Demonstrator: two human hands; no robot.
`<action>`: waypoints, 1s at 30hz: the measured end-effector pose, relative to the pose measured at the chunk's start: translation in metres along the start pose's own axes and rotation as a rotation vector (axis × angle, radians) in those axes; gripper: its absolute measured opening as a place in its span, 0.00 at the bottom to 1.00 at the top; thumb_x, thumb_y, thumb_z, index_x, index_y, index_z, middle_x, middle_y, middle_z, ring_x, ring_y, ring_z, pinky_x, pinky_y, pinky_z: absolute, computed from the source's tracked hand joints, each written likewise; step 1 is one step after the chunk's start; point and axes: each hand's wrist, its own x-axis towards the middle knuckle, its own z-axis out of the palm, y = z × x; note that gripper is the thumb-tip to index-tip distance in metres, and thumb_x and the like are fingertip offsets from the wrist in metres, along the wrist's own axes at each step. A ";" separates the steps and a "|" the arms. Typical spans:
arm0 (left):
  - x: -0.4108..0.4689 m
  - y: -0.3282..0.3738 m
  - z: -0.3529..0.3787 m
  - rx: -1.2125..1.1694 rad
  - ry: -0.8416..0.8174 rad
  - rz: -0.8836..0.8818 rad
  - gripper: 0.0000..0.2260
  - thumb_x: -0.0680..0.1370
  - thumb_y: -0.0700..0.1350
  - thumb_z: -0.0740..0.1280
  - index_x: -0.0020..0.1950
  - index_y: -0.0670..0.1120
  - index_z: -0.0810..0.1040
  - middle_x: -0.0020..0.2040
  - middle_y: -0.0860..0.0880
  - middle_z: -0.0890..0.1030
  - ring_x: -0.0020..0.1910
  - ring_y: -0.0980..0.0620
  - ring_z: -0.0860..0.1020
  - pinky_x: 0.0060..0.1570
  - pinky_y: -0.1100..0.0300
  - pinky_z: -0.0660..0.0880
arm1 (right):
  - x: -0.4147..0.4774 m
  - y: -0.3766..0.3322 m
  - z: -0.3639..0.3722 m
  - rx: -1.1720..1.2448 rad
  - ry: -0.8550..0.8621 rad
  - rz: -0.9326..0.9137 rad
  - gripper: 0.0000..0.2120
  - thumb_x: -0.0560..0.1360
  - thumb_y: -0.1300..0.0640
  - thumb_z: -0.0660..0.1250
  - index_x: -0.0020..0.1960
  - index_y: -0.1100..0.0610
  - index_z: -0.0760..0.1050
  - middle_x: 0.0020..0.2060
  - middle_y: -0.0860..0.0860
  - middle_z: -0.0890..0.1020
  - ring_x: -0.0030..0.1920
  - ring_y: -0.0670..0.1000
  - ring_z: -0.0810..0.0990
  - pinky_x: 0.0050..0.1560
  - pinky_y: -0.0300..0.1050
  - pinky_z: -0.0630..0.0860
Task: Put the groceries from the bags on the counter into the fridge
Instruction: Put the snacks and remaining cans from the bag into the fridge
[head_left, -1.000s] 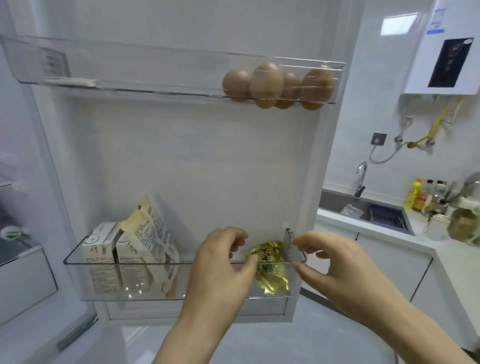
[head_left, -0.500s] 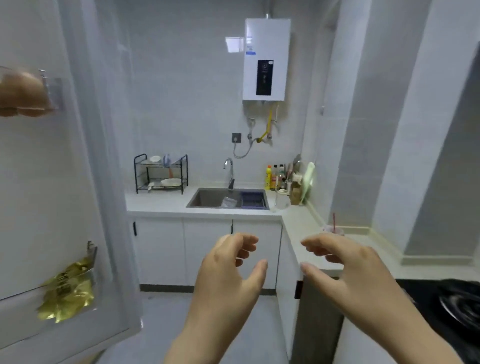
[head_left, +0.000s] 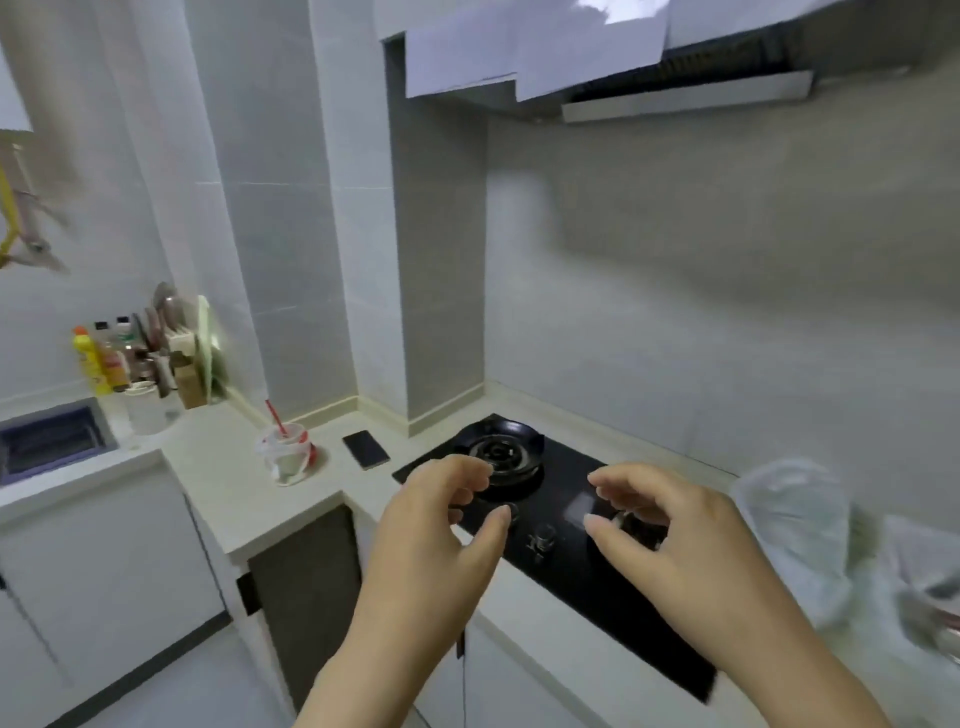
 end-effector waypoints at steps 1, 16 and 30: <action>0.006 0.003 0.014 -0.023 -0.045 0.023 0.12 0.74 0.48 0.70 0.56 0.58 0.75 0.51 0.62 0.77 0.51 0.66 0.74 0.51 0.68 0.74 | -0.003 0.009 -0.007 -0.016 0.035 0.046 0.12 0.72 0.51 0.71 0.53 0.38 0.77 0.47 0.33 0.80 0.52 0.32 0.75 0.50 0.26 0.71; 0.024 0.044 0.189 -0.338 -0.640 0.241 0.11 0.73 0.47 0.71 0.54 0.56 0.77 0.49 0.61 0.78 0.49 0.66 0.76 0.50 0.70 0.74 | -0.086 0.100 -0.066 -0.178 0.435 0.629 0.12 0.71 0.55 0.73 0.52 0.45 0.79 0.45 0.38 0.81 0.50 0.35 0.78 0.54 0.30 0.73; -0.011 0.140 0.337 -0.353 -0.847 0.281 0.09 0.74 0.46 0.70 0.52 0.56 0.77 0.48 0.60 0.79 0.47 0.63 0.77 0.47 0.68 0.75 | -0.149 0.223 -0.162 -0.168 0.565 0.819 0.10 0.71 0.54 0.73 0.51 0.43 0.78 0.44 0.41 0.82 0.47 0.38 0.79 0.53 0.38 0.76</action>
